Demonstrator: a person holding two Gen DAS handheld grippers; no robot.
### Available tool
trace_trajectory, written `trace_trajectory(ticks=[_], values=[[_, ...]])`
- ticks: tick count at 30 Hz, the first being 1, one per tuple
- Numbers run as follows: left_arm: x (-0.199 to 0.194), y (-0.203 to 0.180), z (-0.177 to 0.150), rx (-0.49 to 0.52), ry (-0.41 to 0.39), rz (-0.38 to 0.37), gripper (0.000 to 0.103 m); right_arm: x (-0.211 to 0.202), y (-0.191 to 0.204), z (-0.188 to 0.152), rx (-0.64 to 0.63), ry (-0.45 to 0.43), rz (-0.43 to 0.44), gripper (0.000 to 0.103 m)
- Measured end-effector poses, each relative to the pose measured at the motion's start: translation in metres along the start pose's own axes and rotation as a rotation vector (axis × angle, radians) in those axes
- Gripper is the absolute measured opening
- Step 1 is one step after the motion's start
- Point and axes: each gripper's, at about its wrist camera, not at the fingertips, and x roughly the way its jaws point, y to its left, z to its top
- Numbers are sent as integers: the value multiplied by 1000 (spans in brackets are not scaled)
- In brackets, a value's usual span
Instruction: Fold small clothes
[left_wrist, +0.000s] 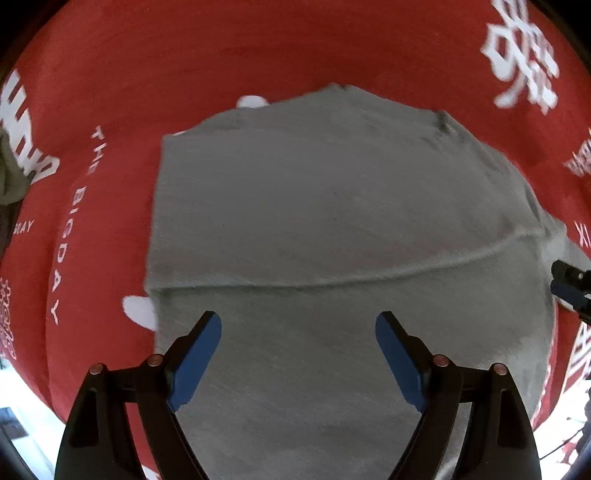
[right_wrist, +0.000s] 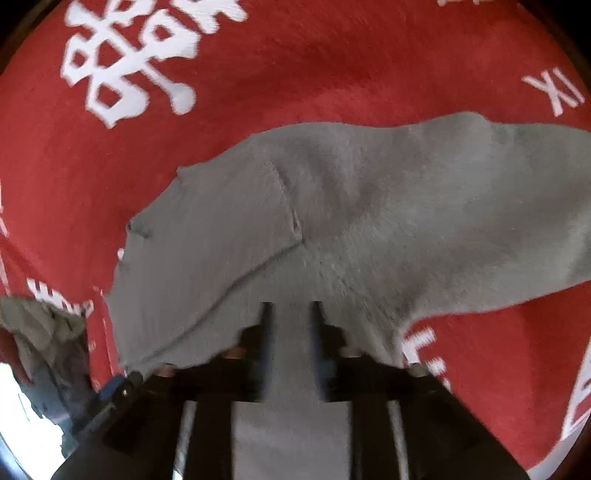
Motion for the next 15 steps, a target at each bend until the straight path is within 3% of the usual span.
trace_trajectory(ticks=[15], values=[[-5, -96, -25, 161, 120, -36, 87, -36, -53, -59, 64, 76, 11, 56]])
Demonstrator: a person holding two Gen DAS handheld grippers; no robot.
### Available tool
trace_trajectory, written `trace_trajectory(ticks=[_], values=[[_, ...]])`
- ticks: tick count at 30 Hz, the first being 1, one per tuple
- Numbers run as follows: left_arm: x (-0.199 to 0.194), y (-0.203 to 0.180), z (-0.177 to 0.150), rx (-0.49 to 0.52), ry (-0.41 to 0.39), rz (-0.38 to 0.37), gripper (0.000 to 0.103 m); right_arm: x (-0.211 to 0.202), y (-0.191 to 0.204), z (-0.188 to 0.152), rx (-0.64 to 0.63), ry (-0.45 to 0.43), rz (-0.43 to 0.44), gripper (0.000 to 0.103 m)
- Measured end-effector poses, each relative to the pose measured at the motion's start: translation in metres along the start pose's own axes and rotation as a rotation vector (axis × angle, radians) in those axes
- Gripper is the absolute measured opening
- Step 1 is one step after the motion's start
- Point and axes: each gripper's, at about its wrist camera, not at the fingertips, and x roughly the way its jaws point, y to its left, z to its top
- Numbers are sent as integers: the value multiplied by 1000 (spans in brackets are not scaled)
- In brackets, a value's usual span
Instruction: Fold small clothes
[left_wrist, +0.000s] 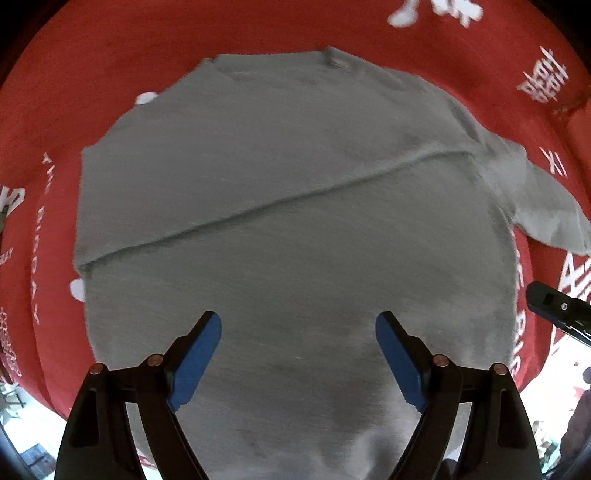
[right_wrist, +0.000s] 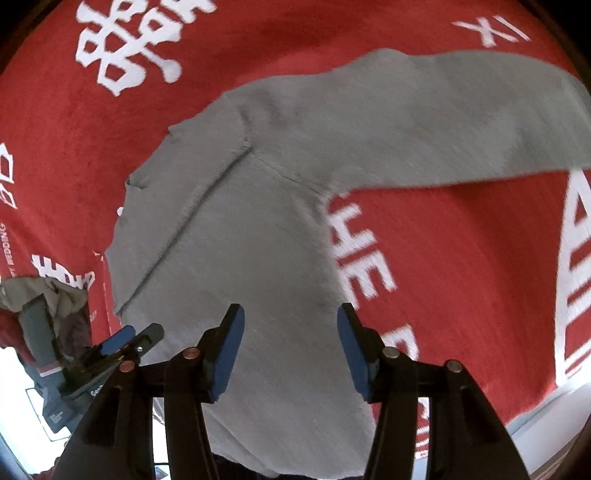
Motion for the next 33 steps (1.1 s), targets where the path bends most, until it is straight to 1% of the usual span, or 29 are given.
trace_trajectory(ticks=[9, 16, 19, 23, 28, 30, 33], values=[[9, -55, 2, 67, 37, -9, 87, -13, -38, -3, 57, -19, 23, 56], [14, -98, 17, 119, 31, -15, 87, -31, -81, 4, 143, -89, 53, 56], [17, -113, 24, 137, 24, -18, 87, -45, -108, 10, 202, -156, 60, 56], [20, -138, 33, 169, 11, -16, 87, -67, -152, 20, 305, -261, 78, 57], [21, -160, 41, 171, -13, -14, 87, -88, -198, 23, 417, -375, 100, 57], [23, -166, 49, 165, -20, -10, 87, -95, -219, 23, 469, -426, 147, 57], [25, -178, 55, 160, -31, 0, 87, -100, -233, 28, 535, -493, 202, 57]])
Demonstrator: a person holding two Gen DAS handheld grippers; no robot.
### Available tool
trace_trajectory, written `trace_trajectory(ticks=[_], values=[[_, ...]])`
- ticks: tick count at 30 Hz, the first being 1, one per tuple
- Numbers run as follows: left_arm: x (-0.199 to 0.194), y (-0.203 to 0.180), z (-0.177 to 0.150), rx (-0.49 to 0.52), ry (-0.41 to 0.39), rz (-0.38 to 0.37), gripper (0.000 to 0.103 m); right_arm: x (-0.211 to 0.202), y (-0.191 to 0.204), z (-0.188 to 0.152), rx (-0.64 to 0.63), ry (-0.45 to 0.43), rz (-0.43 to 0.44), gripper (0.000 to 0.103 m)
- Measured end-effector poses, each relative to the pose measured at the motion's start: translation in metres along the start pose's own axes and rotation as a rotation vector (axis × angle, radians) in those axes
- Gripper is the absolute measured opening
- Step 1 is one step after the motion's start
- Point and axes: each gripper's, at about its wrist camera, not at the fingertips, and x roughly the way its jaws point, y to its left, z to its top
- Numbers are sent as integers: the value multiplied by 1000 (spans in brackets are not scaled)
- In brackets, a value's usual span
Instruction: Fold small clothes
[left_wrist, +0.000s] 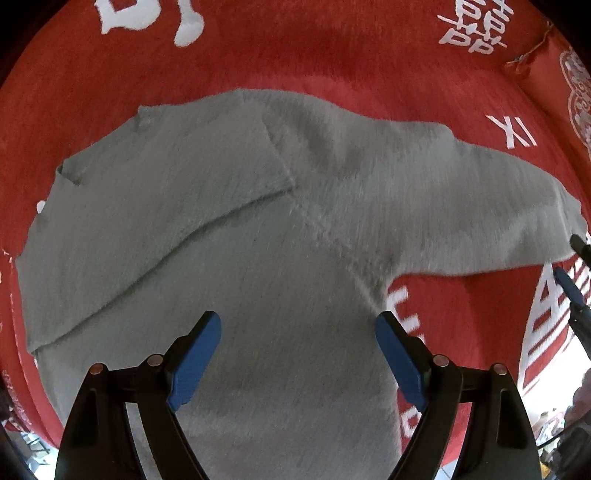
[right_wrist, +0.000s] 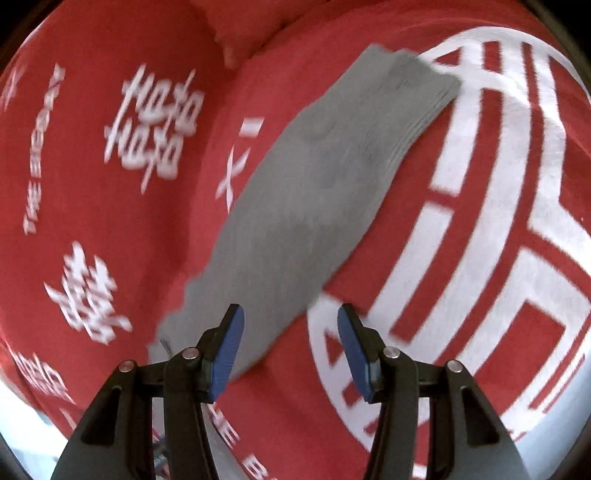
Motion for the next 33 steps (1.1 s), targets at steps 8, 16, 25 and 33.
trace_trajectory(ticks=[8, 16, 25, 33], values=[[6, -26, 22, -2, -30, 11, 87, 4, -21, 25, 194, -84, 179, 57], [-1, -30, 58, -15, -133, 50, 87, 22, -14, 28, 278, 26, 378, 6], [42, -71, 78, 138, -167, 124, 100, 28, 47, 25, 171, 104, 605, 6], [-5, 2, 87, 17, -224, -3, 99, 43, 120, 3, 14, 207, 674, 6]])
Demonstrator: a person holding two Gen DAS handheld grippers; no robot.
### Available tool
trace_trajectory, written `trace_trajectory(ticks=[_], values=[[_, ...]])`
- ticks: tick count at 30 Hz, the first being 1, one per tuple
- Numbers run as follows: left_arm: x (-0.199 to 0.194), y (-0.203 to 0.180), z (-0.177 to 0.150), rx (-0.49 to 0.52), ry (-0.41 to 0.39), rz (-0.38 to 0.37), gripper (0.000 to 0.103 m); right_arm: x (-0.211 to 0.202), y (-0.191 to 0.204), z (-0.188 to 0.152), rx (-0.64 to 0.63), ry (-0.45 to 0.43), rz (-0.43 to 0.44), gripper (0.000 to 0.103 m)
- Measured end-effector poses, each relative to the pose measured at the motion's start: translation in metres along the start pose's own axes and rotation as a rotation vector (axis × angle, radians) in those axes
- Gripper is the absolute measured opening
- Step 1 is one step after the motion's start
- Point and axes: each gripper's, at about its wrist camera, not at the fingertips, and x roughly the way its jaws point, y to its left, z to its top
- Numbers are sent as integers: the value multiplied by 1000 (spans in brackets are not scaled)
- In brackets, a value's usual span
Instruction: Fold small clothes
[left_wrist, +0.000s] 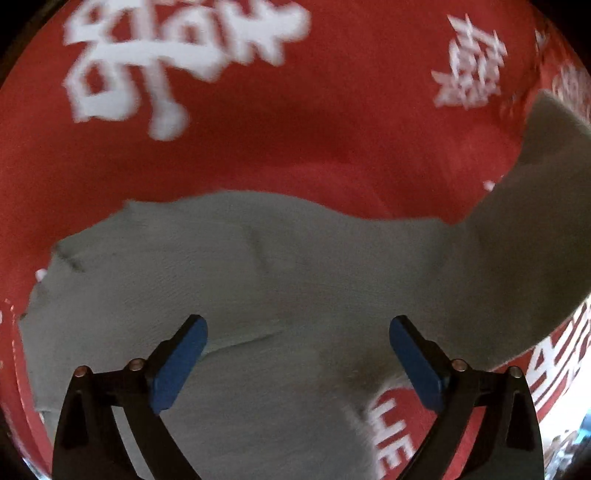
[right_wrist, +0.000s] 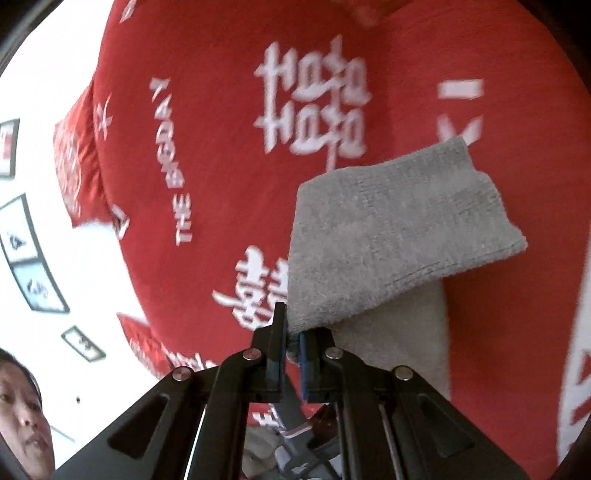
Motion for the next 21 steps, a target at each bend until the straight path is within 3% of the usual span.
trace_trajectory(ticks=[7, 8, 12, 17, 20, 21], values=[[-38, 103, -15, -110, -48, 68, 99, 93, 47, -43, -195, 209, -8, 6], [-32, 97, -22, -122, -48, 82, 99, 118, 57, -59, -265, 279, -29, 6], [-35, 150, -72, -210, -32, 162, 99, 189, 69, -118, -457, 493, -105, 6], [-22, 221, -114, -349, 23, 207, 99, 274, 33, -205, -679, 757, -354, 6], [-8, 237, -131, -392, 75, 206, 99, 297, 0, -233, -733, 820, -555, 10], [-5, 241, -135, -405, 83, 198, 99, 297, -2, -235, -726, 817, -563, 10]])
